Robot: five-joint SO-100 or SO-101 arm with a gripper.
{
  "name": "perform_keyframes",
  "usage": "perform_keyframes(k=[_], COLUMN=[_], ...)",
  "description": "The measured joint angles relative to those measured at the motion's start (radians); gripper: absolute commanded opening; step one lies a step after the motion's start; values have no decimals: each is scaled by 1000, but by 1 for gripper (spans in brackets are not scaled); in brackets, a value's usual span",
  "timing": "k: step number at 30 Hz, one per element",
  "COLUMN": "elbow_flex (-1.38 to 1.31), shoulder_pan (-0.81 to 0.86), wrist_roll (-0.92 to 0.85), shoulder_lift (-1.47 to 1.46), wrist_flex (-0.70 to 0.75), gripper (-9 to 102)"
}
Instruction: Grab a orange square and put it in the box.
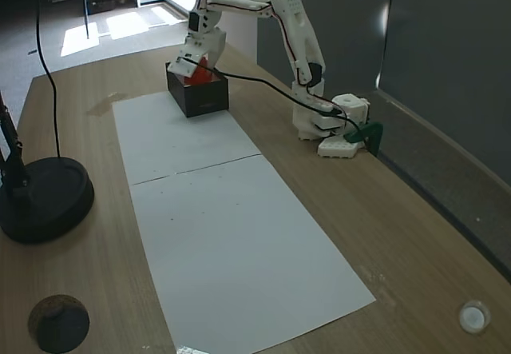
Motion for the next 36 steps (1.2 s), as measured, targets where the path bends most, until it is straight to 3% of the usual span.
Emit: perform_keyframes(k=[8, 13, 15, 17, 23, 32, 36], elbow_flex=[-37, -141, -198, -239, -146, 316, 509], shoulder_pan=[8, -25, -69, -140, -373, -960, -1077], wrist_roll=[-2, -2, -2, -2, 77, 133, 133], shoulder_lift=[0, 15, 54, 120, 454, 1055, 1344], wrist_flex=[12, 158, 244, 314, 331, 331, 290], gripper=[28, 4, 0, 0, 0, 0, 0])
